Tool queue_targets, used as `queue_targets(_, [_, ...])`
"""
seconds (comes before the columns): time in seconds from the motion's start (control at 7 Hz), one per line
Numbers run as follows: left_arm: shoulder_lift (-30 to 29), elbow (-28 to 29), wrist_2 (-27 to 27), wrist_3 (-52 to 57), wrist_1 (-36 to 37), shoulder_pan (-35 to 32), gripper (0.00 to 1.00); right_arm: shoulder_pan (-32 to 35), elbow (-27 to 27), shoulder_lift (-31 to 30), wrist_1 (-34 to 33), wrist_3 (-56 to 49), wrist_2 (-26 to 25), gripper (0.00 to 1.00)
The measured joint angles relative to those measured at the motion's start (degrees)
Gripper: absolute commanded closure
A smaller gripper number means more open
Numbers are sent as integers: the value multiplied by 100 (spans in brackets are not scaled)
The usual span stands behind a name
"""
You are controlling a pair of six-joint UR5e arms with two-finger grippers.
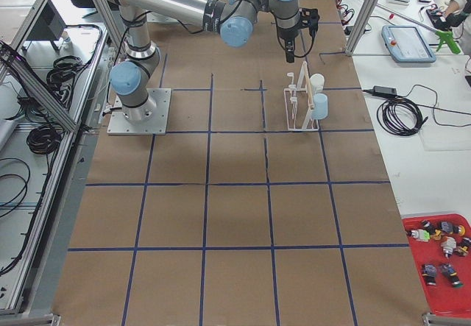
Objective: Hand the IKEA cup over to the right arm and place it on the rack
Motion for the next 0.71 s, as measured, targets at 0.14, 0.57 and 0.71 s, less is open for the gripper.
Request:
queue_targets(0.14, [1,0,-2,0,0,0,0,292,-72,-23,589,124,-54,0])
queue_targets(0.57, [-1,0,2,0,3,0,0,937,-34,-395,1286,579,-654,0])
queue_targets(0.71, [-1,0,2,0,4,0,0,1028,102,-624,1594,614,-773,0])
